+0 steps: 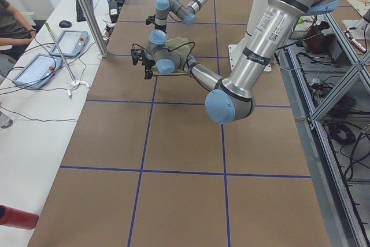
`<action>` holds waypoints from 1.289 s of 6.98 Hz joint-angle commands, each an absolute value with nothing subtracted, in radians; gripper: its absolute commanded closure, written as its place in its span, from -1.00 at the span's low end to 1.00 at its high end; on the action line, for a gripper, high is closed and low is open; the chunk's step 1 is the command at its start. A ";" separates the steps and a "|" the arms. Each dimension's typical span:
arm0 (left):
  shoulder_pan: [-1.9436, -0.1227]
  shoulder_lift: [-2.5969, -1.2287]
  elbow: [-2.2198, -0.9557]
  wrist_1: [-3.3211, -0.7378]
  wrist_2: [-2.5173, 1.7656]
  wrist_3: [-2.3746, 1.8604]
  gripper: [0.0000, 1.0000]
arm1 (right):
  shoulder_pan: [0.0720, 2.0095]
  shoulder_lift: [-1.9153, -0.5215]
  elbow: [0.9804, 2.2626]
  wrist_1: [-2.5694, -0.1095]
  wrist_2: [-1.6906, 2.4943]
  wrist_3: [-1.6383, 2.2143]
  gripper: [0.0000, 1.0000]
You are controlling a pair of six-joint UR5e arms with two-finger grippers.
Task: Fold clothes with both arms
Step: 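Lower the held corner onto the folded shirt with the right gripper and release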
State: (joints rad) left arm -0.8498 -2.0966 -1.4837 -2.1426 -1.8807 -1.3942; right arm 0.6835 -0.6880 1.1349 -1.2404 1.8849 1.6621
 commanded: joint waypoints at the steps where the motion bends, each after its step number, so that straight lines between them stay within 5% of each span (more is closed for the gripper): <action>1: -0.850 -2.095 -1.486 -2.146 -1.881 -1.396 -1.00 | 0.690 -0.689 1.143 -1.258 1.884 1.669 1.00; 6: -0.850 -2.094 -1.494 -2.146 -1.881 -1.413 -1.00 | 0.739 -0.680 1.157 -1.373 1.876 1.663 1.00; 7: -0.850 -2.094 -1.494 -2.146 -1.881 -1.413 -1.00 | 0.739 -0.678 1.155 -1.371 1.878 1.657 -0.24; 8: -0.850 -2.094 -1.494 -2.146 -1.881 -1.413 -1.00 | 0.738 -0.677 1.157 -1.370 1.878 1.655 -0.99; 9: -0.850 -2.094 -1.494 -2.146 -1.881 -1.413 -1.00 | 0.739 -0.678 1.155 -1.367 1.878 1.655 -1.00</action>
State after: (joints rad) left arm -0.8498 -2.0939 -1.4940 -2.1460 -1.8807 -1.4127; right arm 0.7380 -0.6776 1.1561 -1.3695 1.8774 1.6567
